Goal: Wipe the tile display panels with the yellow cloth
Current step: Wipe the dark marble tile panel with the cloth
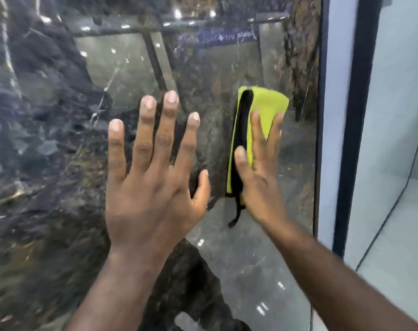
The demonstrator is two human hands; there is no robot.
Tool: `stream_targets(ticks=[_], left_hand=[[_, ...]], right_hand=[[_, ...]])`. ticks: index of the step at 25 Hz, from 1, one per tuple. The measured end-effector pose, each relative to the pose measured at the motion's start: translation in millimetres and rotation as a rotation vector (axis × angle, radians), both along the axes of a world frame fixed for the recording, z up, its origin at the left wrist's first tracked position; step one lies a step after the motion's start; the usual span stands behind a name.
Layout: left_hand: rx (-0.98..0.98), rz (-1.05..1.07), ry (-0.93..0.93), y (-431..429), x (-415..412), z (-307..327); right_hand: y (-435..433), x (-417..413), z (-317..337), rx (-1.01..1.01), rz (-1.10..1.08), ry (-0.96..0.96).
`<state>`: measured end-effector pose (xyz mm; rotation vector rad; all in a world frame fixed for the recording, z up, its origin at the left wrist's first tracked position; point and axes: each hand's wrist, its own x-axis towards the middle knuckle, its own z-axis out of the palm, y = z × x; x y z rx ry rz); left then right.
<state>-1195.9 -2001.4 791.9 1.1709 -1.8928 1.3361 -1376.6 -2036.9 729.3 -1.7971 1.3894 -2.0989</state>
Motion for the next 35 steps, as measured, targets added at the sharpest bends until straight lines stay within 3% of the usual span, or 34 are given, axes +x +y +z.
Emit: stream_targets(ticks=[2, 4, 6, 7, 9, 12, 14, 17, 21, 23, 25, 28, 30, 33, 34, 35], left_hand=[[-0.01, 0.005, -0.008, -1.5, -0.8, -4.2], [-0.011, 0.002, 0.014, -2.4, -1.5, -7.5], [-0.01, 0.0, 0.024, -3.2, -1.1, -8.7], [-0.012, -0.009, 0.035, -3.3, -2.1, -8.7], [-0.016, -0.045, 0.054, -2.3, -4.0, -9.3], [-0.033, -0.055, 0.055, -2.5, -1.0, -13.1], [-0.061, -0.047, 0.052, -5.1, -0.8, -13.3], [-0.081, -0.04, 0.067, -4.3, -3.9, -14.4], [-0.079, -0.019, 0.047, -3.9, -2.7, -14.3], [-0.092, -0.005, 0.053, -3.0, -4.3, -16.4], [-0.117, 0.016, 0.041, -6.0, -3.7, -17.7], [-0.131, 0.004, 0.039, -7.0, -5.6, -16.2], [-0.105, -0.051, 0.049, -1.3, -2.8, -14.6], [-0.099, -0.083, 0.107, 18.2, 27.2, -6.5], [-0.107, -0.08, 0.127, 25.9, 41.8, -3.8], [-0.108, -0.08, 0.138, 32.9, 56.7, -1.9]], right_hand=[[-16.7, -33.5, 25.2, -0.012, -0.112, 0.009], [-26.2, -60.5, 7.5, 0.067, -0.166, -0.187], [-11.8, -30.5, -26.7, 0.245, -0.135, -0.457], [-0.7, -1.5, -34.9, 0.292, -0.097, -0.496], [16.3, 40.7, -23.8, 0.224, -0.039, -0.336], [-5.3, 4.6, 5.2, 0.005, -0.085, -0.165], [-21.5, -36.4, -6.3, 0.034, -0.127, -0.262], [1.3, -4.6, -43.5, 0.217, -0.063, -0.469], [21.8, 23.5, -21.8, 0.085, 0.128, -0.157], [2.5, -9.4, -2.8, 0.024, 0.059, -0.101], [-13.9, -34.6, -12.6, 0.002, -0.007, -0.256], [9.7, 1.9, -50.1, 0.258, -0.004, -0.591], [42.7, 51.8, -55.1, 0.313, 0.053, -0.491], [49.5, 67.7, -11.9, 0.037, 0.103, -0.023], [40.1, 56.9, 2.9, -0.026, 0.06, 0.055], [26.9, 42.6, 11.5, -0.067, -0.009, 0.017]])
